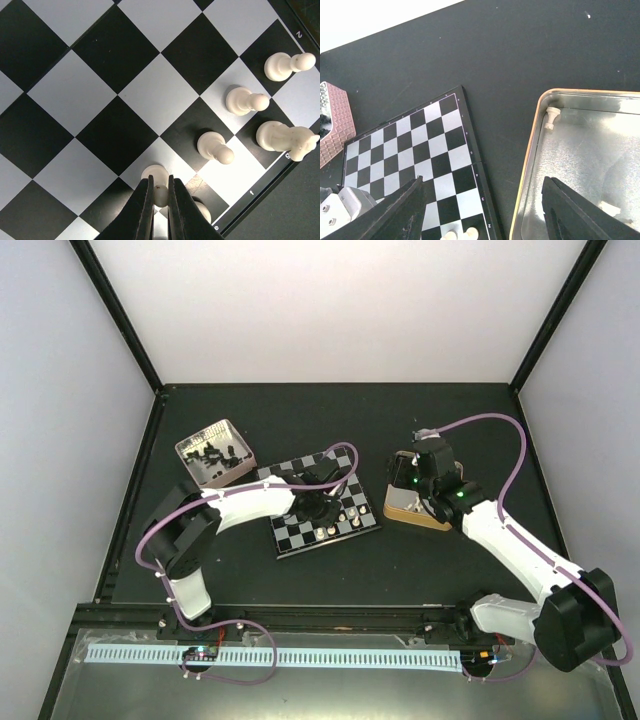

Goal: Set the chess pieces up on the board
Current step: Place the chess piece on the chessboard, then pick up the chess piece from the storage box.

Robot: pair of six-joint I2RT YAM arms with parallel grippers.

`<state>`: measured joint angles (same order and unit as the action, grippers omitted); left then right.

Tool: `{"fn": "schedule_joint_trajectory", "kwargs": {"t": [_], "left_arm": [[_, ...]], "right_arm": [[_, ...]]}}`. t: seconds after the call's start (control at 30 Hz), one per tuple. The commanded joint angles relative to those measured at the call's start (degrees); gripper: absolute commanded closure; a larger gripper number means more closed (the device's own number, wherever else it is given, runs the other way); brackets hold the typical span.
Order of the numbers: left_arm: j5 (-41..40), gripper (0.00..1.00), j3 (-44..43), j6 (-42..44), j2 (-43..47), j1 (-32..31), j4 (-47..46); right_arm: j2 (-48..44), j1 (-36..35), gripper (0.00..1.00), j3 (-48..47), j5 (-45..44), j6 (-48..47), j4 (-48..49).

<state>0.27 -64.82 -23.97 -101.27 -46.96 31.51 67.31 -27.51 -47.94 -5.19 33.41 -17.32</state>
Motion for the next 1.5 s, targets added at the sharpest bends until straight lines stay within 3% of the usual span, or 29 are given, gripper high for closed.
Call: {"fn": "schedule_joint_trajectory", "kwargs": {"t": [0.0, 0.3, 0.53, 0.87, 1.1, 1.27, 1.47], "left_arm": [[0.78, 0.95, -2.16, 1.41, -0.77, -0.24, -0.01], [0.64, 0.81, -2.86, 1.38, -0.30, -0.22, 1.20], [0.51, 0.77, -4.17, 1.12, 1.08, 0.15, 1.96], [-6.01, 0.68, -2.35, -2.42, 10.82, 3.39, 1.22], [-6.34, 0.63, 3.50, -5.26, 22.36, 7.35, -2.66], [-2.80, 0.59, 8.37, -4.72, 29.45, 9.26, -5.15], [-0.64, 0.59, 9.66, -3.99, 31.53, 11.06, -5.03]], "right_arm": [[0.52, 0.26, 0.36, -0.15, 0.71, -0.71, 1.37], [0.80, 0.26, 0.36, -0.76, 0.69, -0.41, 0.88], [0.82, 0.30, 0.36, -1.64, -1.74, 0.91, -1.00], [6.35, 5.52, 0.37, -4.05, -0.96, 4.12, -5.52], [20.49, 14.05, 0.57, -7.93, 10.72, 4.22, -1.55], [30.52, 14.76, 0.62, -14.10, 11.51, 1.96, 0.84], [37.84, 14.89, 0.70, -18.54, 10.42, 2.82, 0.41]]}}
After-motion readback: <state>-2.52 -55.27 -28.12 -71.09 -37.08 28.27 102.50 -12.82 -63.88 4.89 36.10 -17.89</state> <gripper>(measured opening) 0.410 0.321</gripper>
